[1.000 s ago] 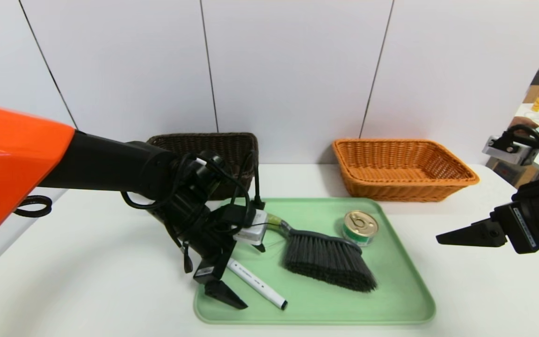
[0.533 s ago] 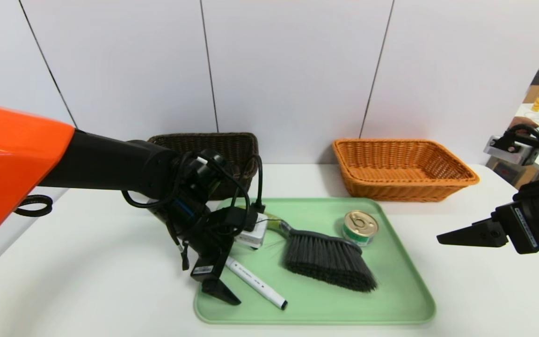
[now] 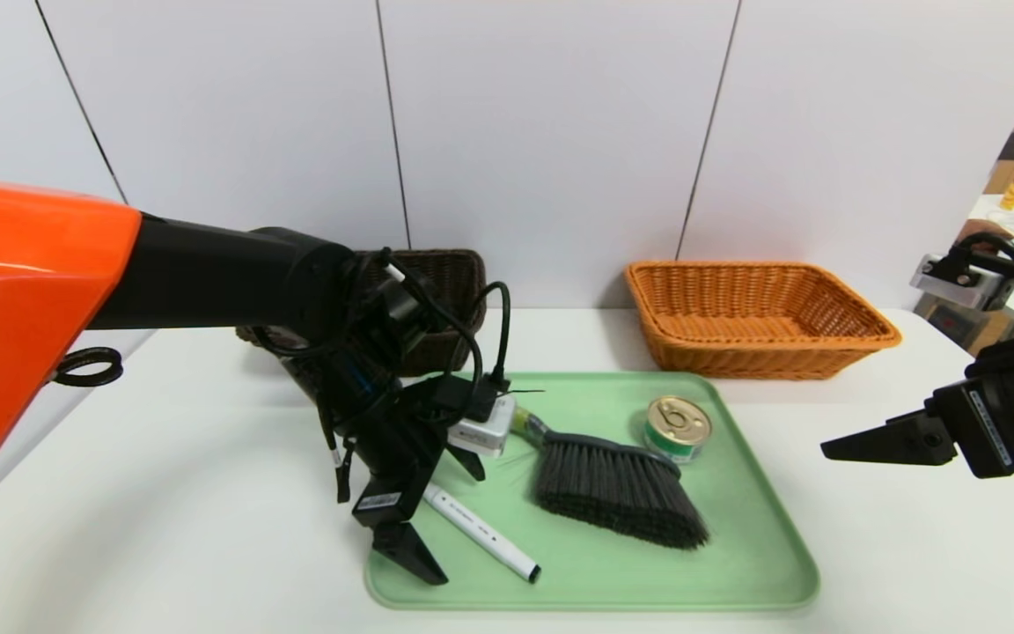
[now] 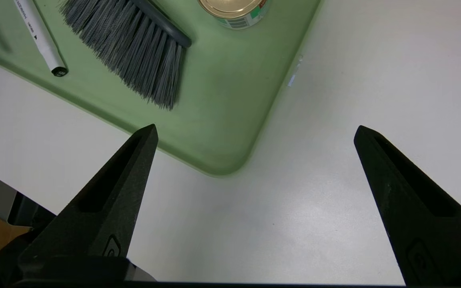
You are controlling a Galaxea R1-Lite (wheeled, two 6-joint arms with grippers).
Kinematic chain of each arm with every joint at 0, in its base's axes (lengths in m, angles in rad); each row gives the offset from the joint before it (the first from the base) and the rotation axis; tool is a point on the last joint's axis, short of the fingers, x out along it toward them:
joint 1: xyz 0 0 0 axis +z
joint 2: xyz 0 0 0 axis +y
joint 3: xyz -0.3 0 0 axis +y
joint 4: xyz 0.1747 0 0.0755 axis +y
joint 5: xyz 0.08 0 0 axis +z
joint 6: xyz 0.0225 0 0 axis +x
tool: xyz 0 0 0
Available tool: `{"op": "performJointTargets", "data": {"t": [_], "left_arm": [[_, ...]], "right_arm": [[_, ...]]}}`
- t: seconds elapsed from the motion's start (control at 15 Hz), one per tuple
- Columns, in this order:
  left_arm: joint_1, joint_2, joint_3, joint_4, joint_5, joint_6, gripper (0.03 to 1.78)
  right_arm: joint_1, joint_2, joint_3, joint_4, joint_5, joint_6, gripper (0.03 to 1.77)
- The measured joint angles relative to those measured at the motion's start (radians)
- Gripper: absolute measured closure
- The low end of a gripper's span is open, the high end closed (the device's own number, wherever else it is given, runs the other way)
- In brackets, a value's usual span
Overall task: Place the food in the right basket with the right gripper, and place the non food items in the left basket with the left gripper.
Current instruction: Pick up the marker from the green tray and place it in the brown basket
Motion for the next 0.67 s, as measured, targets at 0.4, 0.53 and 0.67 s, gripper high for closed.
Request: {"op": "performJointTargets", "data": {"t": [0.4,0.53,0.67], "left_arm": [[-0.016,0.035,-0.005,-0.035,0.003,0.003,0.12],[-0.018,0.041,-0.002,-0.056,0.002,0.005,0.12],[-0.018,0.044,-0.001,-0.071,0.002,0.004,0.12]], "right_arm": [[0.0,0.001,0.0,-0.002,0.0,0.0,0.1],[-0.001,0.001,0.0,-0.002,0.0,0.0,0.1],[-0.001,0.001,0.0,-0.003,0.0,0.0,0.1]]}}
